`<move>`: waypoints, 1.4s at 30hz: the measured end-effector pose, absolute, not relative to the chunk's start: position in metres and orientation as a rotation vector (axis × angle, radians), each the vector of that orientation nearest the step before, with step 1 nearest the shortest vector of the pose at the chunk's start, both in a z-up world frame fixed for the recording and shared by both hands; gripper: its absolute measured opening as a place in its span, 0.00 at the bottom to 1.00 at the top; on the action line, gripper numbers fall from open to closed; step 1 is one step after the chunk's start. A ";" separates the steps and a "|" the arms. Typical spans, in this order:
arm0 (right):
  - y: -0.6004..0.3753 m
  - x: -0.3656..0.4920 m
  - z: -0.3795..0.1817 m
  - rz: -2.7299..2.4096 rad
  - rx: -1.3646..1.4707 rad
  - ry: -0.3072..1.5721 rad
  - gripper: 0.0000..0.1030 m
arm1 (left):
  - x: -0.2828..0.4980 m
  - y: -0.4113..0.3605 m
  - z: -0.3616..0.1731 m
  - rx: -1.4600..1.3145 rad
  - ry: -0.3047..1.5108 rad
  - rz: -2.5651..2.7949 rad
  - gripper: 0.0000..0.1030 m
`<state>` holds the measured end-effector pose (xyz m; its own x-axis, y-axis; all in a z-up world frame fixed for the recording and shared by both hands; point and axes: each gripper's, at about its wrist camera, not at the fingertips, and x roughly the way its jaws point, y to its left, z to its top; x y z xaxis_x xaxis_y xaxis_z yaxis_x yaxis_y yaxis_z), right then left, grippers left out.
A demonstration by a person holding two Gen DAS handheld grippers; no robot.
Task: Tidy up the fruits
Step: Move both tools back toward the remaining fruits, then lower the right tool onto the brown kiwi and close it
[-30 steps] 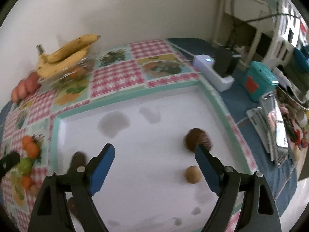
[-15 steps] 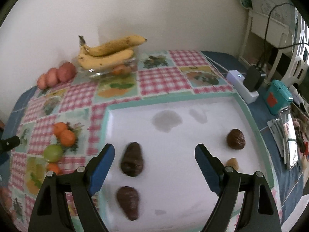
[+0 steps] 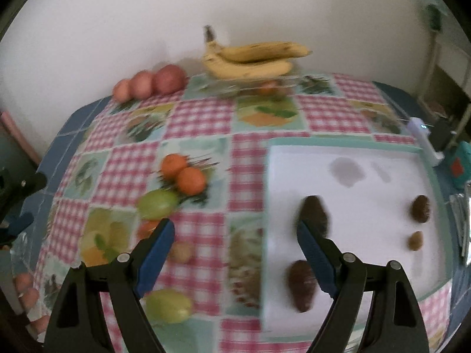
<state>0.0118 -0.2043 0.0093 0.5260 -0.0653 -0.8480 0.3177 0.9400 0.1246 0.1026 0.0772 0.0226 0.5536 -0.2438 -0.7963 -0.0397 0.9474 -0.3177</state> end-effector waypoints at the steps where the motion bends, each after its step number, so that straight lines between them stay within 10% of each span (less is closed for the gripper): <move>1: -0.200 0.014 0.009 -0.220 0.270 0.999 0.83 | 0.103 0.079 0.024 -0.320 0.975 -0.124 1.00; 17: -0.177 0.029 -0.013 -0.187 0.203 1.080 0.82 | 0.114 0.040 -0.002 -0.138 1.078 -0.195 1.00; 42: -0.166 0.036 -0.055 -0.101 0.146 1.226 0.42 | 0.129 0.010 -0.056 -0.121 1.242 -0.184 0.99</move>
